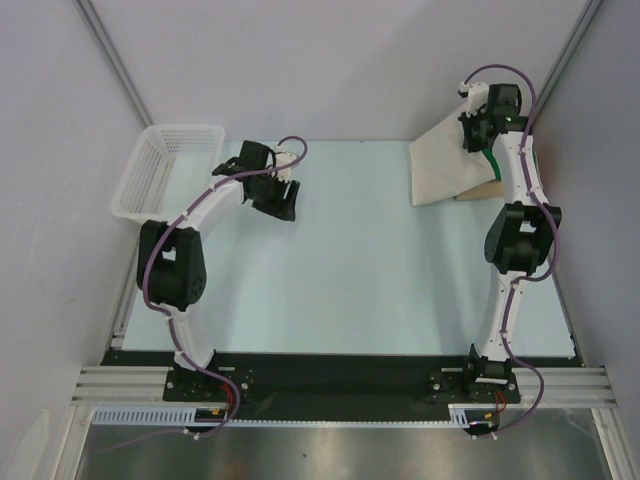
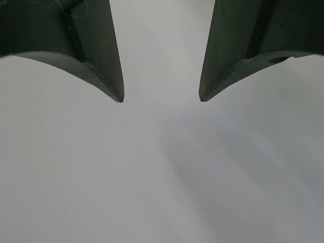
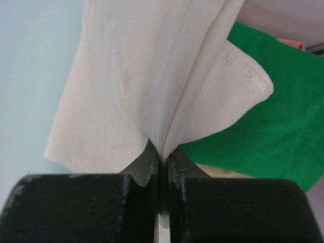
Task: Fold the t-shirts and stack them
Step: Neatly place the folded tshirt to the corner
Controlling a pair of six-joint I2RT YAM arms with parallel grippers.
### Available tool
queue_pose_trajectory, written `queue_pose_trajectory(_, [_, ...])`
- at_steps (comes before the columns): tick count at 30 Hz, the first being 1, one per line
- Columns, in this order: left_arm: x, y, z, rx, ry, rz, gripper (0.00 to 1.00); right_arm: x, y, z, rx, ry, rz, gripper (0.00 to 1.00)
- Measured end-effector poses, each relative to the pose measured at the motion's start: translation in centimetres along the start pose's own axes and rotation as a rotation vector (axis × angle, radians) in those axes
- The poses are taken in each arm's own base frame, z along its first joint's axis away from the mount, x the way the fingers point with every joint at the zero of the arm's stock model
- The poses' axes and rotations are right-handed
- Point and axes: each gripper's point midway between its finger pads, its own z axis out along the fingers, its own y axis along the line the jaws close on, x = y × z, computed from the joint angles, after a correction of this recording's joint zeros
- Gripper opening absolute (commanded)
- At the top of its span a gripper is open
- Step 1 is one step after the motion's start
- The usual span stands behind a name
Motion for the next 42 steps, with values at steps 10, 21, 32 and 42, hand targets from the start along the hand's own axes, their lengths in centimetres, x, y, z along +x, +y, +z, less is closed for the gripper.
queue_pose_trajectory(10, [0.0,-1.6,0.5,0.004,0.011,0.048,0.67,-0.7,-2.8,-1.3,0.047,-0.035,0.016,0.00])
queue_pose_trajectory(21, [0.0,-2.8,0.8,0.003,0.020,0.088,0.67,-2.3,-7.7,-3.9,0.136,-0.105,0.039,0.00])
queue_pose_trajectory(32, [0.0,-3.2,1.1,-0.024,0.030,0.137,0.68,-1.8,-13.4,-4.4,0.218,-0.134,0.077,0.00])
queue_pose_trajectory(42, [0.1,-3.5,1.2,-0.046,0.038,0.171,0.68,4.6,-16.7,-0.5,0.291,-0.006,0.134,0.35])
